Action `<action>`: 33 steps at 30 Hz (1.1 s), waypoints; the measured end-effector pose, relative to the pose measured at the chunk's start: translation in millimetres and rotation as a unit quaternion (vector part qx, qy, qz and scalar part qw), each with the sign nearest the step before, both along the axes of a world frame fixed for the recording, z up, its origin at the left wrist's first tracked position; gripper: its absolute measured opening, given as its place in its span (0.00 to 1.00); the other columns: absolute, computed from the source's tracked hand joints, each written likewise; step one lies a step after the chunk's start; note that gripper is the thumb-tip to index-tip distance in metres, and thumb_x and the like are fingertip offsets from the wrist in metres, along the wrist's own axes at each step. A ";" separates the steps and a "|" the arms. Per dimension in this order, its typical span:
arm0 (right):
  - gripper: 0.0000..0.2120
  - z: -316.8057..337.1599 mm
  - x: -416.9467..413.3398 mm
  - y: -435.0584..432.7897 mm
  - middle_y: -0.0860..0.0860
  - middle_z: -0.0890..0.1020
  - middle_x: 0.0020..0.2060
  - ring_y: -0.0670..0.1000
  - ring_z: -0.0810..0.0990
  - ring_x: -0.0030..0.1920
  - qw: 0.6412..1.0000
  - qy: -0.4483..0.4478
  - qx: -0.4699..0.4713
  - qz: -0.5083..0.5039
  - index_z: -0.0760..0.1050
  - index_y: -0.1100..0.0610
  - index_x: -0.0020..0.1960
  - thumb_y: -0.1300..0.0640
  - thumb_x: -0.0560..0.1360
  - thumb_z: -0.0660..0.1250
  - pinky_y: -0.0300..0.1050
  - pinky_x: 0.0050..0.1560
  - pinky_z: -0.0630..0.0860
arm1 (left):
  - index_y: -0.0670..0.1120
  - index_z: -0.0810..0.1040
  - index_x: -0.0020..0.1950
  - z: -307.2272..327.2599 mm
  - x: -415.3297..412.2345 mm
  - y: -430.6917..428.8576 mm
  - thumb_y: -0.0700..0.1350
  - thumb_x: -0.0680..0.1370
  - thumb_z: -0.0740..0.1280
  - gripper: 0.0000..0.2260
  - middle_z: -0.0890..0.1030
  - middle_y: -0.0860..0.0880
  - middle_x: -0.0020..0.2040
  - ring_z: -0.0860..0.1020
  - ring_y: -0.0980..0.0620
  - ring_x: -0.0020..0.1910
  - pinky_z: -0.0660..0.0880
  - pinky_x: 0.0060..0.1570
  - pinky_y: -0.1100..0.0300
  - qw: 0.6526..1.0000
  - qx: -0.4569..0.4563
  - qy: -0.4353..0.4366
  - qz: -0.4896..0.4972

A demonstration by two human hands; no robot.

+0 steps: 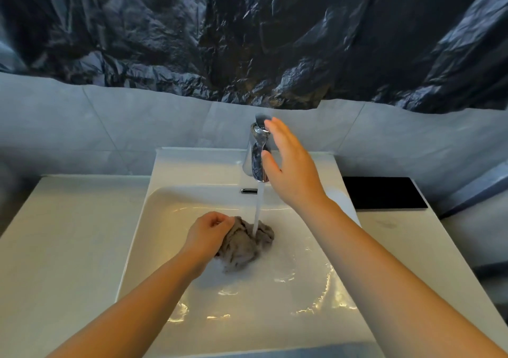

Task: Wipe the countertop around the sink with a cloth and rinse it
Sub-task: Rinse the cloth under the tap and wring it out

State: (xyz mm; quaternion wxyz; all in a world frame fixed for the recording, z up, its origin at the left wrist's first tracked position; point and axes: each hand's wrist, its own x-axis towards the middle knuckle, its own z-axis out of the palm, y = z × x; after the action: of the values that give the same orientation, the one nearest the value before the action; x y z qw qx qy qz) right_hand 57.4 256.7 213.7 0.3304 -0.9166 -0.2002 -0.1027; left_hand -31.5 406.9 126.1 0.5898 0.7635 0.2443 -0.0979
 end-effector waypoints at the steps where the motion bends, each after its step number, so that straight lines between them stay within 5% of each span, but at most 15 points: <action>1: 0.24 -2.6 -4.3 -1.5 0.46 0.58 0.76 0.47 0.59 0.75 1.000 -0.006 -0.012 0.000 0.57 0.50 0.76 0.53 0.81 0.58 0.39 0.69 0.59 | 0.46 0.79 0.47 2.1 -2.7 1.3 0.50 0.78 0.65 0.08 0.80 0.46 0.45 0.78 0.46 0.45 0.79 0.43 0.50 1.000 0.005 -0.002 -0.004; 7: 0.28 -13.7 -38.8 -12.6 0.45 0.49 0.78 0.47 0.51 0.76 0.998 0.043 -0.053 0.019 0.49 0.47 0.78 0.52 0.81 0.57 0.44 0.71 0.58 | 0.48 0.80 0.45 15.2 -14.8 6.5 0.51 0.72 0.72 0.08 0.81 0.49 0.44 0.79 0.50 0.45 0.77 0.41 0.58 0.999 0.023 -0.009 -0.025; 11: 0.21 -45.4 -87.4 -25.2 0.47 0.65 0.71 0.45 0.64 0.70 0.997 0.046 0.048 -0.037 0.64 0.49 0.72 0.55 0.79 0.60 0.39 0.68 0.65 | 0.49 0.80 0.44 25.5 -25.9 9.9 0.43 0.68 0.76 0.08 0.81 0.49 0.44 0.79 0.50 0.44 0.77 0.39 0.59 0.992 0.084 -0.039 -0.085; 15: 0.11 -83.4 -114.2 -31.5 0.42 0.79 0.53 0.40 0.77 0.53 0.974 0.206 0.090 -0.026 0.78 0.48 0.59 0.55 0.77 0.66 0.36 0.51 0.76 | 0.48 0.80 0.41 39.9 -36.9 11.7 0.42 0.72 0.72 0.02 0.82 0.51 0.40 0.80 0.52 0.43 0.77 0.42 0.61 0.983 0.083 -0.082 -0.143; 21: 0.10 -85.2 -127.2 -17.7 0.42 0.82 0.48 0.38 0.78 0.49 0.946 0.278 0.166 0.004 0.82 0.48 0.53 0.53 0.72 0.72 0.34 0.46 0.77 | 0.50 0.80 0.40 62.7 -51.2 16.2 0.42 0.74 0.70 0.03 0.81 0.51 0.39 0.79 0.54 0.41 0.76 0.41 0.64 0.972 0.087 -0.120 -0.183; 28: 0.05 -72.0 -136.1 -8.0 0.46 0.84 0.40 0.42 0.80 0.42 0.943 0.257 0.210 0.013 0.83 0.53 0.43 0.59 0.75 0.69 0.32 0.40 0.74 | 0.48 0.80 0.42 80.6 -60.4 22.7 0.42 0.74 0.70 0.02 0.81 0.54 0.37 0.78 0.61 0.36 0.72 0.34 0.71 0.976 0.046 -0.126 -0.172; 33: 0.04 -68.1 -139.2 0.6 0.45 0.83 0.43 0.43 0.81 0.47 0.939 0.263 0.219 0.037 0.81 0.49 0.46 0.57 0.72 0.71 0.40 0.48 0.78 | 0.44 0.80 0.44 89.9 -63.6 22.8 0.40 0.75 0.69 0.01 0.83 0.49 0.40 0.80 0.55 0.40 0.76 0.38 0.66 0.974 0.009 -0.136 -0.180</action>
State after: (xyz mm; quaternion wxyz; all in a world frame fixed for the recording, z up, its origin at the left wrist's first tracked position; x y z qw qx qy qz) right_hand -81.8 257.3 145.6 0.5672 -0.8079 -0.1126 0.1135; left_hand -95.1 429.7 216.0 0.5835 0.8062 0.0218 -0.0957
